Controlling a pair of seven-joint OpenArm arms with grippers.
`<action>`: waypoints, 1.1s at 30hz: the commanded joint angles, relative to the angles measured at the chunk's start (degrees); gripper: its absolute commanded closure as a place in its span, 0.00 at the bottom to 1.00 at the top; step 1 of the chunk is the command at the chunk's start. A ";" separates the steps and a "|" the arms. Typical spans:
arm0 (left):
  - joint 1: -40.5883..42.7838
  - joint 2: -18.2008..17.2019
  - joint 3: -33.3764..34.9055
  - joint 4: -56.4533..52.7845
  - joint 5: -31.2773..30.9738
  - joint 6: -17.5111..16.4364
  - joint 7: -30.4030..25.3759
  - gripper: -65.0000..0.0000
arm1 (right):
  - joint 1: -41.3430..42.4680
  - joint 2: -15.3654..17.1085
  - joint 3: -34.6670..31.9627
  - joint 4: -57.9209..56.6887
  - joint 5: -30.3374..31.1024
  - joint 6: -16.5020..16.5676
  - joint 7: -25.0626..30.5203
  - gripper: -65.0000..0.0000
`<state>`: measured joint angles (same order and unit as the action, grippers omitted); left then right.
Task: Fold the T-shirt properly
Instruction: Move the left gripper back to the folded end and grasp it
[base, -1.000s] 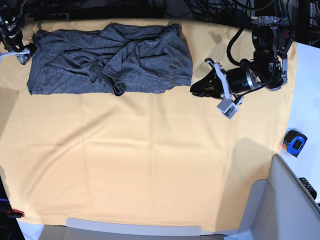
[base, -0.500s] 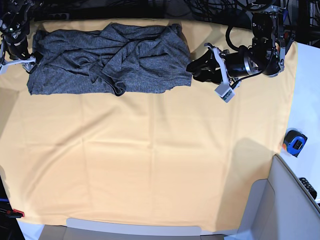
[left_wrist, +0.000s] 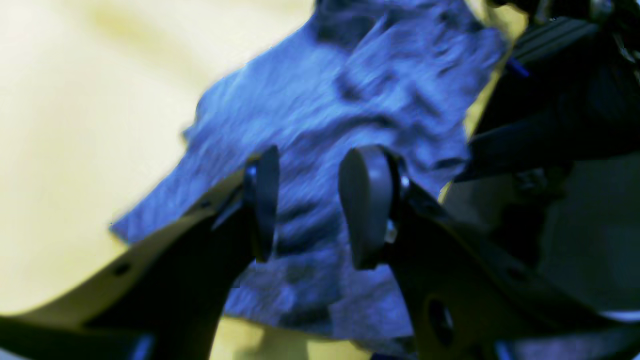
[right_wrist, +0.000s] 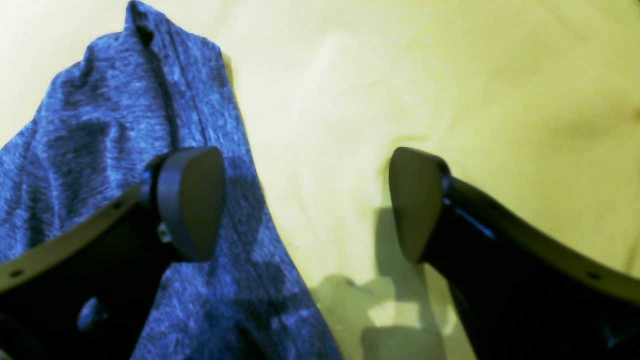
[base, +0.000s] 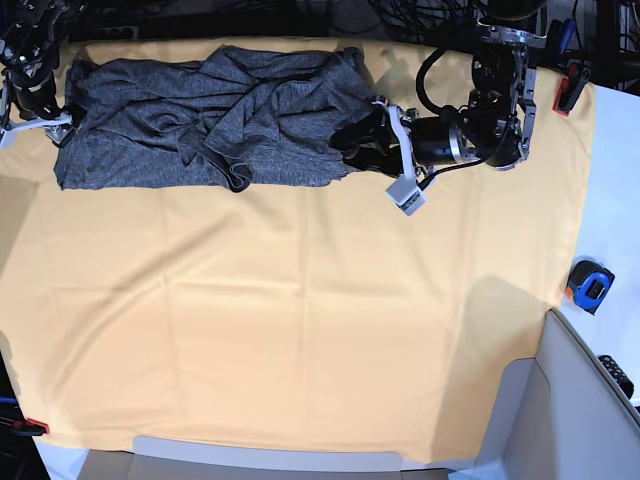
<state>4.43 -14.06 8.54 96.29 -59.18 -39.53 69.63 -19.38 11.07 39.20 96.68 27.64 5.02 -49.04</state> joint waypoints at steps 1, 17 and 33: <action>-1.13 0.04 -0.05 -0.60 -1.53 -0.47 -0.75 0.65 | -0.18 0.58 0.05 0.77 0.63 0.21 -0.15 0.23; -1.92 0.22 4.87 -6.40 -1.53 -0.47 -5.14 0.78 | -0.27 0.49 0.05 0.77 0.63 0.21 -0.15 0.23; -2.89 -2.24 1.35 -6.22 -1.44 -0.47 -5.76 0.70 | -0.27 0.49 0.05 0.77 0.63 0.21 -0.15 0.23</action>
<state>2.35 -15.99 10.11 89.25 -59.27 -39.48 64.62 -19.38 11.03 39.18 96.68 27.62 5.06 -49.01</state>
